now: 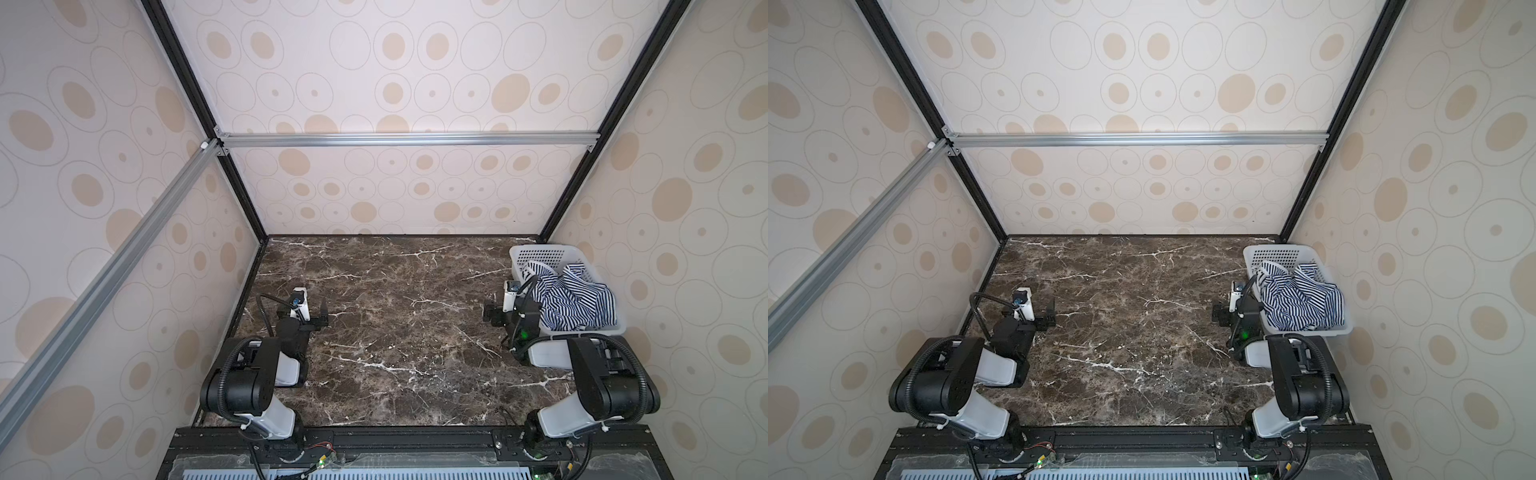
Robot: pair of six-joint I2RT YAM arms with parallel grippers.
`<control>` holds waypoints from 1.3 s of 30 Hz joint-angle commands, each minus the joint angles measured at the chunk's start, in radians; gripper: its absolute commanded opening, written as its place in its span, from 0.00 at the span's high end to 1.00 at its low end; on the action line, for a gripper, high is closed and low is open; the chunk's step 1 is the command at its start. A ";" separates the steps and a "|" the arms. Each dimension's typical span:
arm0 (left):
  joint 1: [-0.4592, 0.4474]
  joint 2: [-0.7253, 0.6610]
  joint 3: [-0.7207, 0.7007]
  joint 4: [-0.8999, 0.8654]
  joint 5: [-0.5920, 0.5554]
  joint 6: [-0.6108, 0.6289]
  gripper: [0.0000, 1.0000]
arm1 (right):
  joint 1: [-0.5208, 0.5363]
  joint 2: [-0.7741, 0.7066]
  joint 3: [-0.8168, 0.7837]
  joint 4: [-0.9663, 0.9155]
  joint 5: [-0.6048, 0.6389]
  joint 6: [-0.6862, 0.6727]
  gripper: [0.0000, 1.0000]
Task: Fold and stack tank tops
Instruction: Pick up the tank top from the basket.
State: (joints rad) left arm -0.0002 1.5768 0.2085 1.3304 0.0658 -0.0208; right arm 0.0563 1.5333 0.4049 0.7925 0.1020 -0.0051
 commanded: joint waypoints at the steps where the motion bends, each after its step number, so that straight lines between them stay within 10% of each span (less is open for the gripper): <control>1: -0.001 0.002 0.008 0.041 0.008 0.027 0.01 | -0.001 0.008 0.017 0.007 0.021 -0.004 0.00; 39: 0.000 -0.006 -0.016 0.080 -0.050 0.011 0.01 | -0.001 0.002 0.009 0.022 0.012 -0.013 0.00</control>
State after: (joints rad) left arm -0.0002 1.5768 0.2043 1.3396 0.0528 -0.0212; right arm 0.0563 1.5333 0.4049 0.7929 0.1017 -0.0055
